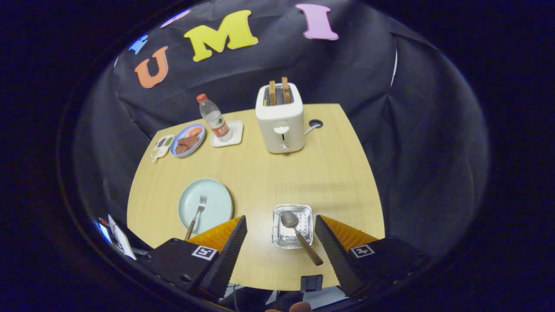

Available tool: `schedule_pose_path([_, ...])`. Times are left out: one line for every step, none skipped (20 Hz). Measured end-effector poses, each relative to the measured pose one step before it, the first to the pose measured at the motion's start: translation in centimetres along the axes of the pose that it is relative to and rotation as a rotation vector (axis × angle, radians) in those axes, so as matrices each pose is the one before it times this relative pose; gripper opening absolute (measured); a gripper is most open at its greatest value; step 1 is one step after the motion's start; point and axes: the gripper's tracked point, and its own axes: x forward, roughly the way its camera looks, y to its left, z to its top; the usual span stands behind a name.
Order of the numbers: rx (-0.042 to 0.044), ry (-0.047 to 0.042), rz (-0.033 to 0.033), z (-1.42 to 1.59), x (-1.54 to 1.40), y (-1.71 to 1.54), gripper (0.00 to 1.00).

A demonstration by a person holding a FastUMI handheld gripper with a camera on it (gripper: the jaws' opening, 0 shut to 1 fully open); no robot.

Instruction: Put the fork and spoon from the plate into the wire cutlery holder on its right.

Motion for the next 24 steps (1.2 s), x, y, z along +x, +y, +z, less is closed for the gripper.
schedule_pose_path([-0.02007,-0.03703,0.00092,0.460,-0.613,1.010,0.96])
schedule_pose_path([-0.01867,-0.03071,0.00670,0.158,-0.609,1.273,0.96])
schedule_pose_path([-0.01681,-0.02427,0.00926,0.114,-0.534,1.359,0.96])
schedule_pose_path([-0.01360,-0.01957,0.00973,0.067,-0.330,1.401,0.96])
schedule_pose_path([-0.00747,-0.02011,0.00701,-0.061,-0.044,1.537,0.96])
schedule_pose_path([-0.00461,-0.01322,0.01262,-0.164,0.133,1.510,0.96])
schedule_pose_path([0.00494,-0.00120,0.00787,-0.493,0.182,1.452,0.96])
schedule_pose_path([0.00795,0.00679,0.01209,-0.663,0.366,1.573,0.96])
schedule_pose_path([0.00748,0.01262,0.00558,-0.930,0.402,1.426,0.96])
schedule_pose_path([0.00953,0.01189,0.00664,-0.764,0.694,1.390,0.96])
schedule_pose_path([0.00194,0.00871,0.00394,-0.684,0.726,1.453,0.96])
schedule_pose_path([-0.00160,0.01046,0.00167,-0.670,0.653,1.293,0.96])
schedule_pose_path([-0.00578,0.00882,-0.00313,-0.641,0.779,1.227,0.96])
schedule_pose_path([-0.00576,0.00410,0.00218,-0.578,0.844,1.311,0.96])
schedule_pose_path([-0.00482,0.00779,-0.00155,-0.578,0.949,1.160,0.96])
schedule_pose_path([0.00033,0.00926,-0.00027,-0.581,0.858,1.036,0.96])
schedule_pose_path([0.00193,0.00416,-0.00576,-0.522,0.905,0.819,0.96])
schedule_pose_path([0.00485,0.00644,-0.01861,-0.521,0.841,0.677,0.96])
schedule_pose_path([0.01122,0.00959,-0.00879,-0.549,1.033,0.582,0.96])
schedule_pose_path([0.01152,0.01273,-0.01144,-0.565,1.147,0.559,0.96])
schedule_pose_path([0.00487,0.01465,-0.00954,-0.481,1.129,0.340,0.96])
schedule_pose_path([-0.00046,0.01360,-0.00600,-0.535,1.027,0.494,0.97])
schedule_pose_path([-0.00375,0.01354,-0.00627,-0.441,0.902,0.394,0.97])
schedule_pose_path([-0.00396,0.01052,-0.00711,-0.575,1.021,0.154,0.96])
